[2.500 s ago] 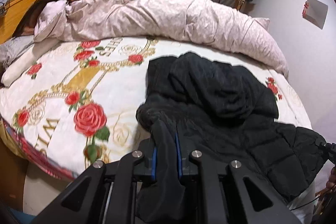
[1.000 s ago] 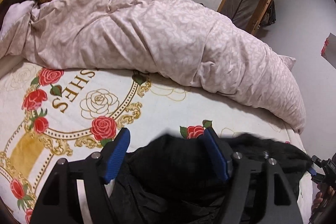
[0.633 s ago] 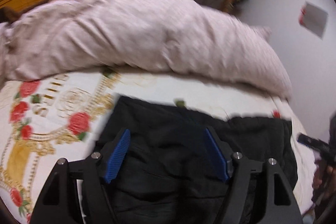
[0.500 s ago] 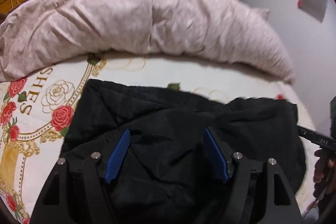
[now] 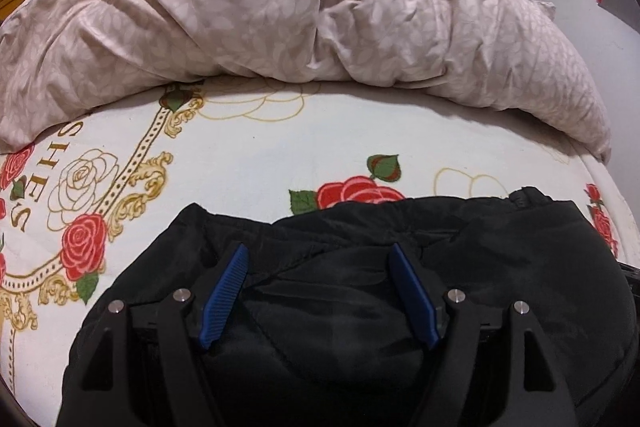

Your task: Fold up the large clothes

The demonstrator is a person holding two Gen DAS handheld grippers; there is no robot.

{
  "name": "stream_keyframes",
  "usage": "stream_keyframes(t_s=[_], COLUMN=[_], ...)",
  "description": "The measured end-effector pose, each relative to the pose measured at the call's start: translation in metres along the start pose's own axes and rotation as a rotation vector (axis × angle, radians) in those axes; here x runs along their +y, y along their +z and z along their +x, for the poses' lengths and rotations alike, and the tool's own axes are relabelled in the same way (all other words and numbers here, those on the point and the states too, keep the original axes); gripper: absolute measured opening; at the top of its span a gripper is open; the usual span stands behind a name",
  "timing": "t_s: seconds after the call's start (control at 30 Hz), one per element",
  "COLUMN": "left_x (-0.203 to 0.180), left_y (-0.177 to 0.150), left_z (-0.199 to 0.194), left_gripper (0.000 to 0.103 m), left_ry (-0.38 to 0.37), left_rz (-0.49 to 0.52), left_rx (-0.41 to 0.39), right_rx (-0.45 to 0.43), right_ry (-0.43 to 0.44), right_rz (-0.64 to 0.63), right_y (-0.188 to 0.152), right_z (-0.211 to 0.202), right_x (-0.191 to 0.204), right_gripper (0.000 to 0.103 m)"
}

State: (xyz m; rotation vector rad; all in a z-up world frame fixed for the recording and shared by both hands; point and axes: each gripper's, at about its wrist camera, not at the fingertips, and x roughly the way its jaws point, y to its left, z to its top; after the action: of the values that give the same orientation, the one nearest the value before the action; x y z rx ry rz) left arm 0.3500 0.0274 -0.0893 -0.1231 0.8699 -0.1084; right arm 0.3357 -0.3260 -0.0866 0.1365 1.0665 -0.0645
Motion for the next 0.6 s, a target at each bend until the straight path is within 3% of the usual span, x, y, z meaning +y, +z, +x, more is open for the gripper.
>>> stream_keyframes(t_s=[0.17,0.23,0.33,0.43,0.53,0.6], left_x=[-0.005,-0.004,-0.006,-0.026,-0.061,-0.075], left_y=[0.011,0.018,0.028,0.038,0.056,0.064], left_z=[-0.007,-0.022,-0.058,-0.097,-0.107,-0.088], left_gripper=[0.076,0.075,0.075,0.075,0.075,0.075], left_ry=[0.029,0.014,-0.033,-0.087,-0.172,-0.173], left_rz=[0.027,0.010,-0.010,0.039,0.100,0.136], left_rx=[0.049,0.057,0.013,-0.056,-0.031,0.018], right_rx=[-0.016,-0.038,-0.104,-0.138,-0.091,-0.057], right_ry=[-0.001,-0.024,0.032,0.076,0.075,0.049], right_rz=[0.019,0.022,0.035,0.010,-0.030,-0.032], right_y=[0.001,0.003,0.004,0.002,0.003,0.004], right_z=[-0.012,-0.037,-0.077,-0.100,-0.085,-0.067], right_x=[-0.003,-0.003,0.004,0.018,0.035,0.037], right_gripper=[0.073,0.073,0.073,0.073,0.073,0.073])
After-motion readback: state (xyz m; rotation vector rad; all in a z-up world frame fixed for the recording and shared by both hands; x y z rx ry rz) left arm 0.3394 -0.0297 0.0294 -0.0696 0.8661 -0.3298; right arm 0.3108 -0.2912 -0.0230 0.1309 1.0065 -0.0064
